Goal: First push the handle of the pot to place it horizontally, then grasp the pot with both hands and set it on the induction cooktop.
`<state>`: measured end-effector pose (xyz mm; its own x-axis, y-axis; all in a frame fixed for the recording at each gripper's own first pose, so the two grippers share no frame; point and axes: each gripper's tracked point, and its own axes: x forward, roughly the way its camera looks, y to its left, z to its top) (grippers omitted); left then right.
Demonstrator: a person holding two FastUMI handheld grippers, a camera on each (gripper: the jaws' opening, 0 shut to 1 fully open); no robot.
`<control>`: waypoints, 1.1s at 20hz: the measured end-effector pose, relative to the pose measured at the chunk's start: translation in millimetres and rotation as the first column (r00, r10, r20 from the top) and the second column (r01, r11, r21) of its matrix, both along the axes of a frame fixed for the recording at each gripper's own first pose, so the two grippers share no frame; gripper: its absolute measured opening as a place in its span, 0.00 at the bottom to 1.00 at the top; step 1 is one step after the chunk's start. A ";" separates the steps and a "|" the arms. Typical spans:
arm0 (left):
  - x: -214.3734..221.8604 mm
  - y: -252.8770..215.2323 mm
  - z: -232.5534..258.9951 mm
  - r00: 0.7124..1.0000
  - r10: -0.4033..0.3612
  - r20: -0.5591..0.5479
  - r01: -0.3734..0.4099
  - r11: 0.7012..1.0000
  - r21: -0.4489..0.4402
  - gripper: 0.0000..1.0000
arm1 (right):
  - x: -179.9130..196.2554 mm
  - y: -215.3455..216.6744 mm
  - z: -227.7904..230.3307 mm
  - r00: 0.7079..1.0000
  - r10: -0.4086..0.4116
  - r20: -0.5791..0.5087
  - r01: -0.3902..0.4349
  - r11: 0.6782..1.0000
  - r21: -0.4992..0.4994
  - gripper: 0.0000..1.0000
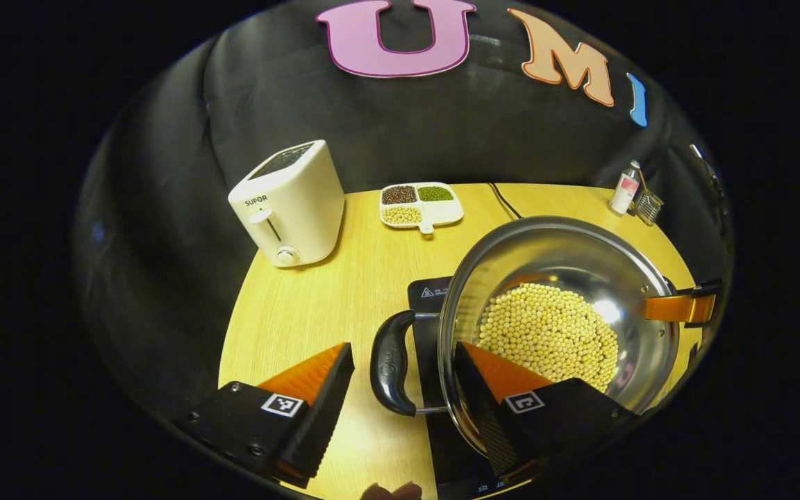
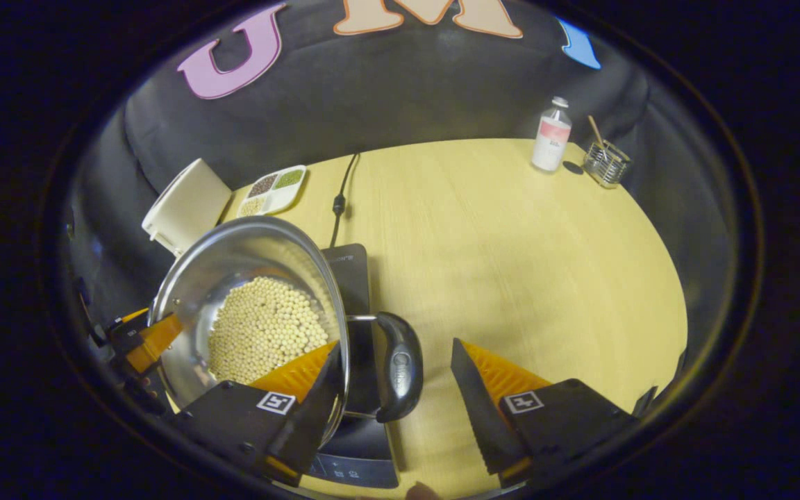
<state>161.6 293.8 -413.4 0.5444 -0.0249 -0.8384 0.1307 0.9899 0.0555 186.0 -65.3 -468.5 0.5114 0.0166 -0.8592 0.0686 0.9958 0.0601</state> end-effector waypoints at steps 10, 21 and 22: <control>4.0 -4.6 64.0 0.981 0.025 0.194 -0.038 0.997 0.065 0.91 | 8.4 -29.8 38.6 0.993 -0.015 0.116 0.011 0.999 0.030 0.97; -43.6 -67.5 179.2 0.916 0.111 0.385 -0.163 0.981 0.105 0.91 | -10.9 -126.0 112.5 0.959 0.038 0.283 -0.072 0.991 0.111 0.98; -51.7 -82.1 189.9 0.908 0.119 0.401 -0.169 0.981 0.092 0.90 | -17.5 -135.8 120.5 0.953 0.043 0.299 -0.080 0.991 0.112 0.98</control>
<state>110.0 211.7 -223.5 0.8194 0.1677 -0.5482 -0.0702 0.9784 0.1944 168.5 -201.1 -348.0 0.7364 0.1506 -0.6596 -0.0315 0.9815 0.1890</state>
